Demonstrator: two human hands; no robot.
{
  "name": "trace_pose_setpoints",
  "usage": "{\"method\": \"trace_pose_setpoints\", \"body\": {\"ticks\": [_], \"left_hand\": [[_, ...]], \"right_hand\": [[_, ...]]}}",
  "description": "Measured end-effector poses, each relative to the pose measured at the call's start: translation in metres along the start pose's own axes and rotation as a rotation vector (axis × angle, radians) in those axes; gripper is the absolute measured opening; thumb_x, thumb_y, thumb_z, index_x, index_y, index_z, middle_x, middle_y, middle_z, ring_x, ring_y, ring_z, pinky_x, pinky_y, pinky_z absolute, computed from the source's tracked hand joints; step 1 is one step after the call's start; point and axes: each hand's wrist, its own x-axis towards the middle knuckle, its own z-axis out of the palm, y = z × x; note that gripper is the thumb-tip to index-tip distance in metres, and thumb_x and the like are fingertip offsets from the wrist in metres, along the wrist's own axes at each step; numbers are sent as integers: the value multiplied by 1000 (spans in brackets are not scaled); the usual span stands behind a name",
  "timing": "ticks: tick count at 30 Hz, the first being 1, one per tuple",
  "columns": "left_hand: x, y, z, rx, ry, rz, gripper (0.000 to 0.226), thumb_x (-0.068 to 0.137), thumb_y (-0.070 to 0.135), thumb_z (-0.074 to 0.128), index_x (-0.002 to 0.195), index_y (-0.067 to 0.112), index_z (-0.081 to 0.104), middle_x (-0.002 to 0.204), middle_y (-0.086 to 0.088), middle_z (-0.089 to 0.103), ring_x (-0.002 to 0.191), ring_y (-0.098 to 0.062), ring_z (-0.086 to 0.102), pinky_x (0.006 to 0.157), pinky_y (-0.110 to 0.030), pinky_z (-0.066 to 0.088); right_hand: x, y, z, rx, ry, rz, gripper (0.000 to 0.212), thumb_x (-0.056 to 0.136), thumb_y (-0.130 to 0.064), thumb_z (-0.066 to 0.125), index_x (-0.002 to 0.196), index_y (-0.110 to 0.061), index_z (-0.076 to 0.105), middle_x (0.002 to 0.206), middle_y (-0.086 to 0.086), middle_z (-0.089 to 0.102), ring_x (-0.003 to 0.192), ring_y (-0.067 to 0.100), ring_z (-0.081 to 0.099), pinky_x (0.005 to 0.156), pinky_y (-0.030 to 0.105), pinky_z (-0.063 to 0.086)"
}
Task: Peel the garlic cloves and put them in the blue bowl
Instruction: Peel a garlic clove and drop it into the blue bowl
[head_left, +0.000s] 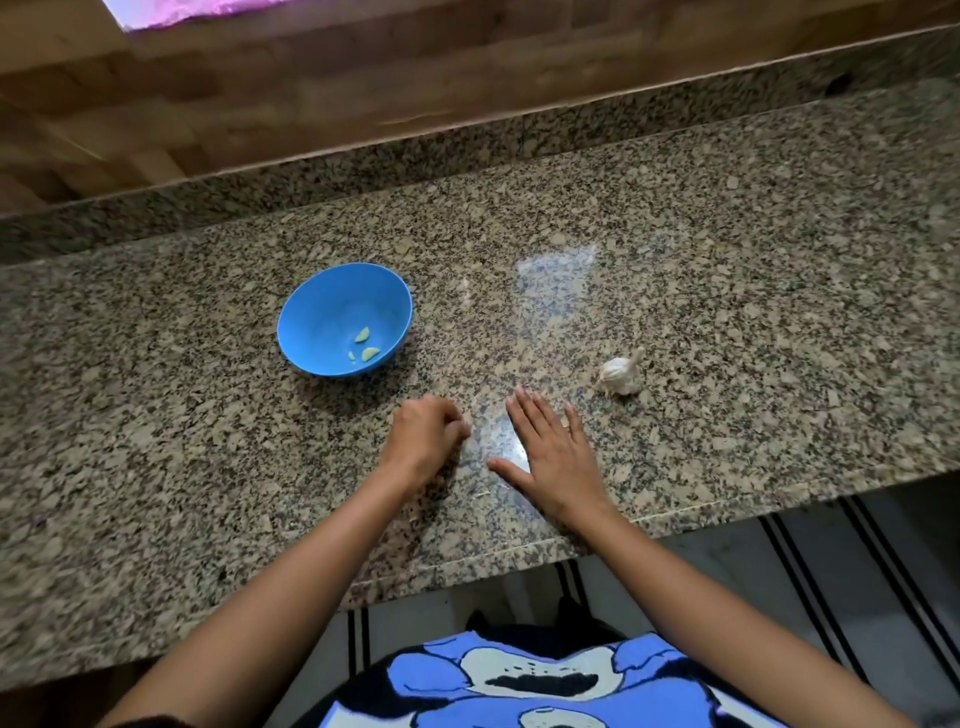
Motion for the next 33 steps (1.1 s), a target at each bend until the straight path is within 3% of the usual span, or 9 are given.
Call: {"method": "trace_pose_setpoints", "body": {"ticks": [4, 10, 15, 23, 25, 27, 28, 30, 33], "left_hand": [[6, 15, -9, -537, -306, -262, 13, 80, -3, 67, 91, -11, 66, 79, -19, 69, 68, -26, 66, 64, -29, 59], [19, 26, -17, -471, -432, -384, 11, 81, -6, 63, 89, -14, 62, 68, -13, 66, 52, -16, 62, 50, -21, 54], [26, 28, -18, -481, -458, -445, 8, 82, -7, 63, 86, -13, 63, 64, -12, 66, 48, -14, 62, 46, -21, 52], [27, 29, -7, -336, -368, -423, 11, 80, 2, 68, 88, -6, 66, 72, -11, 69, 55, -15, 65, 52, -22, 51], [21, 23, -7, -378, -366, -387, 19, 81, 2, 67, 95, -12, 63, 78, -14, 69, 59, -17, 65, 55, -24, 53], [7, 13, -9, -594, -354, -397, 33, 84, 1, 64, 106, -20, 54, 85, -18, 68, 63, -18, 66, 57, -21, 54], [1, 10, -11, -716, -347, -433, 32, 84, 3, 63, 108, -18, 56, 89, -18, 68, 67, -18, 67, 60, -21, 54], [-7, 6, -14, -965, -333, -518, 22, 85, 4, 60, 102, -9, 64, 91, -17, 70, 75, -19, 69, 65, -22, 56], [-13, 11, -11, -1236, -293, -557, 19, 87, 2, 57, 102, -8, 65, 89, -18, 70, 74, -21, 68, 66, -24, 58]], "right_hand": [[0, 1, 0, -18, 0, -7, 78, 89, -69, 14, 146, -25, -15, 152, -7, -24, 140, 10, -23, 113, 40, -16], [-1, 0, 0, 19, 1, -7, 78, 89, -69, 15, 146, -25, -13, 152, -6, -24, 140, 11, -21, 115, 41, -13], [-1, 1, 2, 14, -4, -9, 79, 89, -69, 13, 147, -23, -13, 152, -5, -24, 140, 12, -21, 114, 42, -13], [-1, 1, 4, 22, -2, -12, 78, 89, -69, 13, 147, -24, -13, 152, -4, -24, 140, 12, -21, 115, 42, -13], [-2, 0, 2, 86, 41, -36, 73, 90, -65, 17, 148, -27, -6, 154, -6, -16, 142, 11, -14, 115, 40, -14], [-5, -3, -5, 312, 127, -58, 58, 94, -52, 29, 146, -32, 14, 153, -9, 9, 142, 6, 7, 117, 36, -4], [-6, -4, -9, 471, 163, -50, 50, 94, -43, 36, 142, -32, 26, 149, -9, 25, 137, 4, 22, 117, 34, 9], [-6, -7, -15, 748, 171, -24, 40, 93, -26, 49, 132, -30, 46, 130, -3, 55, 114, 2, 50, 102, 26, 41], [2, -17, -21, 987, 177, 19, 36, 86, -13, 61, 119, -28, 57, 107, 0, 68, 89, 7, 65, 78, 22, 55]]}}
